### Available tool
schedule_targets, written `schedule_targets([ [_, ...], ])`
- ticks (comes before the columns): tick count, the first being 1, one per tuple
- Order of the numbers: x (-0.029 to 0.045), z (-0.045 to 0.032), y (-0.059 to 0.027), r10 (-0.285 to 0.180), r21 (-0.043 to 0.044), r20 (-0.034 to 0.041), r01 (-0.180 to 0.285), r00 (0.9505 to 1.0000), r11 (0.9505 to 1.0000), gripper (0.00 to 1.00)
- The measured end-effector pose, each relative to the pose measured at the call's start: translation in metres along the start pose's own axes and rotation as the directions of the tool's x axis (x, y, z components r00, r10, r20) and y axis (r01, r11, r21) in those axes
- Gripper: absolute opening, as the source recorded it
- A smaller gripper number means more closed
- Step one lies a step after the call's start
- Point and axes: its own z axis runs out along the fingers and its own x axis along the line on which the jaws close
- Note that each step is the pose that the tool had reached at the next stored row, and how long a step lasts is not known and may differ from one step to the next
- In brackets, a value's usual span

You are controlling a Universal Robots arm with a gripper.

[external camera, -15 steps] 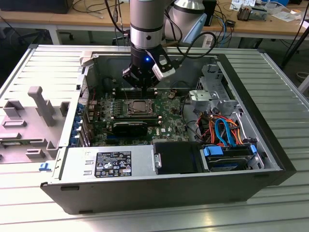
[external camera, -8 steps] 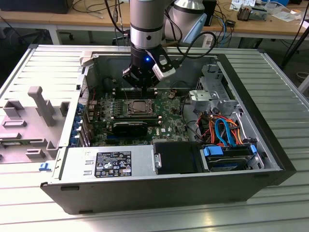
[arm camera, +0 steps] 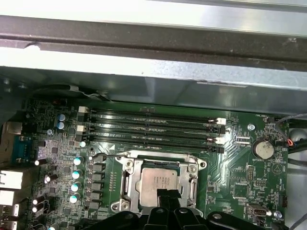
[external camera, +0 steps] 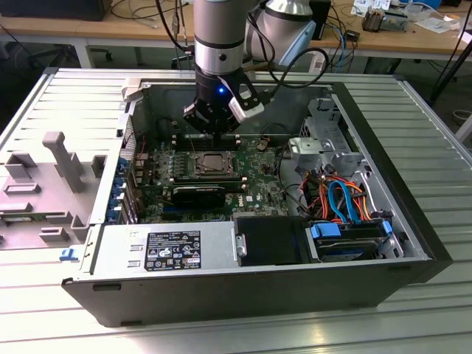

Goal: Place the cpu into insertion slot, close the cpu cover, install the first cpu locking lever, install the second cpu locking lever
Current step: 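Install the first cpu locking lever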

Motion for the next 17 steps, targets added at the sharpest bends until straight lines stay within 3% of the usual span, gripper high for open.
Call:
schedule_targets([
  [17, 0.0054, 0.0000, 0.0005, 0.000, 0.0000, -0.0001, 0.000, 1.0000, 1.0000, 0.11],
])
